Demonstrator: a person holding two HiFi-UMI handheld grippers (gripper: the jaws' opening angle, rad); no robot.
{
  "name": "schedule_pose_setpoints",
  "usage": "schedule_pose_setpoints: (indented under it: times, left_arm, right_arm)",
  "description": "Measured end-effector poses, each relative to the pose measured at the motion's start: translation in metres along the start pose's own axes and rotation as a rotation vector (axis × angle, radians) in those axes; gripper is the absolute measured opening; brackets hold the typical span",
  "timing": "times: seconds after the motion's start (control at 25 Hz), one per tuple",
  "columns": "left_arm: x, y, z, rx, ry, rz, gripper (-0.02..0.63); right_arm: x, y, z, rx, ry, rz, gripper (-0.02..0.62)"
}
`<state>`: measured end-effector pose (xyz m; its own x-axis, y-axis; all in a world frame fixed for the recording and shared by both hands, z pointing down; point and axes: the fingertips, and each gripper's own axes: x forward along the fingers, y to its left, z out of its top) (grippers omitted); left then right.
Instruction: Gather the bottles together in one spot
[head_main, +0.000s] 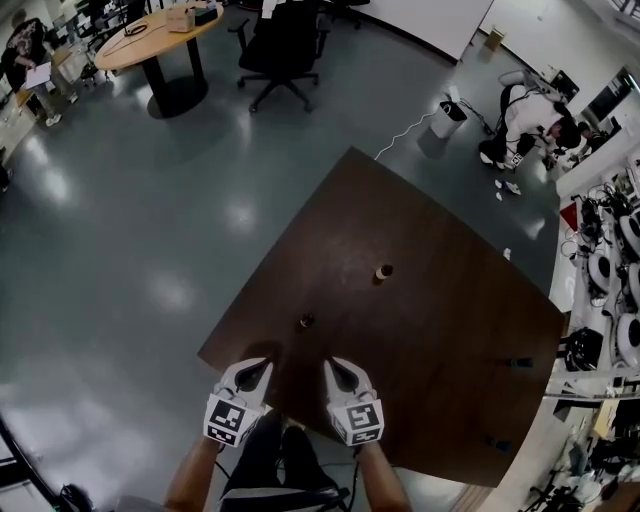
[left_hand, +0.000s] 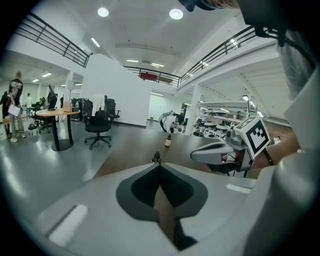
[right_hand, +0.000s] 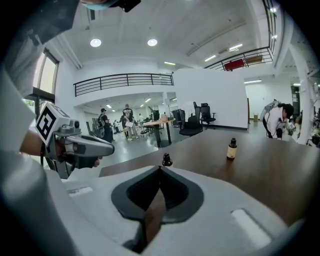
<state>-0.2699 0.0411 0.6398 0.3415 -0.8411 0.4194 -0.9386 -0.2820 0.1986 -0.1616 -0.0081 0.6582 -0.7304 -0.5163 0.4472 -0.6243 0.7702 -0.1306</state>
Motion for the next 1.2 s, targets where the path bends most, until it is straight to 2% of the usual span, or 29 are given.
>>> schedule_pose_setpoints:
  times: [0.28, 0.32, 0.48, 0.64, 0.76, 1.12, 1.2]
  left_arm:
    - [-0.002, 0.0, 0.002, -0.017, 0.007, -0.015, 0.001]
    - [-0.001, 0.0, 0.002, -0.021, 0.007, -0.015, 0.0]
    - [-0.002, 0.002, 0.004, -0.032, 0.009, -0.007, 0.0]
    - [-0.006, 0.006, -0.001, -0.043, 0.01, -0.003, 0.0]
    - [-0.009, 0.012, -0.007, -0.031, 0.011, 0.014, 0.0]
    - [-0.016, 0.016, -0.008, -0.049, 0.025, 0.023, 0.0]
    - [-0.016, 0.019, -0.009, -0.036, 0.017, 0.031, 0.0]
  right_arm:
    - [0.03, -0.006, -0.003, 0.004, 0.015, 0.015, 0.01]
    - [0.035, -0.008, -0.002, 0.005, 0.016, 0.02, 0.074]
    - [0.061, -0.013, -0.006, -0.001, 0.019, 0.023, 0.104]
    - [0.089, -0.012, -0.015, -0.031, 0.052, 0.049, 0.177]
    - [0.102, -0.012, -0.018, -0.049, 0.076, 0.052, 0.193]
    - [0.118, -0.01, -0.016, -0.067, 0.099, 0.034, 0.193]
    - [0.116, -0.012, -0.016, -0.071, 0.097, 0.022, 0.165]
